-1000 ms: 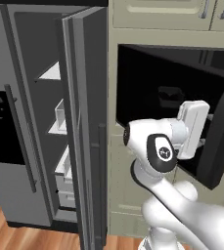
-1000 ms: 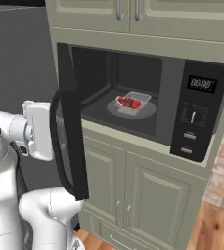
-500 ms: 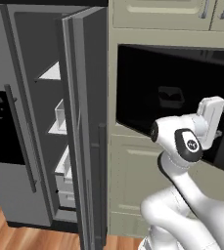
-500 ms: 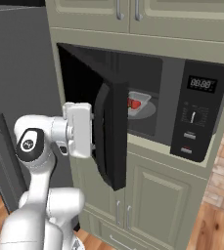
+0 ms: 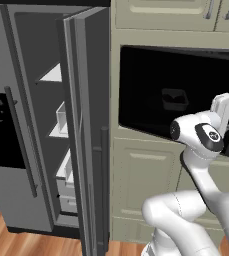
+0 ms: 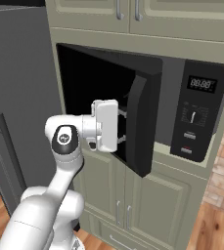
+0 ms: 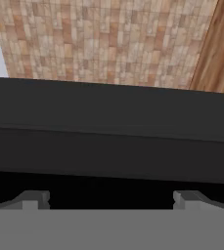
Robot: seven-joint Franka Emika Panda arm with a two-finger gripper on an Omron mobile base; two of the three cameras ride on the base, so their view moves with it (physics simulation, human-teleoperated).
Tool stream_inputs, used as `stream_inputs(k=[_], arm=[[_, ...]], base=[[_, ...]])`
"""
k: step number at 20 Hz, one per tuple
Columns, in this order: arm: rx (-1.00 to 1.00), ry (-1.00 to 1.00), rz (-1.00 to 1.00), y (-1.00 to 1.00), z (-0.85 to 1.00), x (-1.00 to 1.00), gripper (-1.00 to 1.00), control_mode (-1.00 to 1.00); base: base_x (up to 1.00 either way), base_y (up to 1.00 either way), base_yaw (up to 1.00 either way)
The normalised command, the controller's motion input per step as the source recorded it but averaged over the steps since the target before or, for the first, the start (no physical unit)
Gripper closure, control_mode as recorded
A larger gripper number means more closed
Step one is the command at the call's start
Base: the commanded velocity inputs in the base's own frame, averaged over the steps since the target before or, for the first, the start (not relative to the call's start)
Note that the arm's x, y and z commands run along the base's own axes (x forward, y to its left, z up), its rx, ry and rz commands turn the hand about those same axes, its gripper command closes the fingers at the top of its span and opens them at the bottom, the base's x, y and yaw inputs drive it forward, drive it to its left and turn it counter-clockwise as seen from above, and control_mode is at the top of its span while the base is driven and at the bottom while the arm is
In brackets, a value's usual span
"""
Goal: Place the tupperware containing the steak and bell pepper meal in the microwave. Close the microwave door and press the start button to reheat the meal.
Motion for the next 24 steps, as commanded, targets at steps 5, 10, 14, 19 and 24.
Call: stream_inputs(k=[5, 10, 14, 19, 24], arm=[[0.09, 0.0, 0.14, -0.13, 0.01, 0.57, -1.0, -1.0], [0.09, 0.01, 0.18, -0.01, 0.12, 0.57, -1.0, -1.0], [0.09, 0.02, 0.16, 0.0, 0.18, 0.56, -1.0, -1.0], [0.09, 0.0, 0.22, -0.02, 0.06, 0.58, -1.0, -1.0], [0.1, 0.0, 0.29, -0.08, 0.0, 0.69, -1.0, -1.0]], base=[[0.0, 0.0, 0.0], [0.0, 0.0, 0.0], [0.0, 0.0, 0.0], [0.0, 0.0, 0.0], [0.0, 0.0, 0.0]])
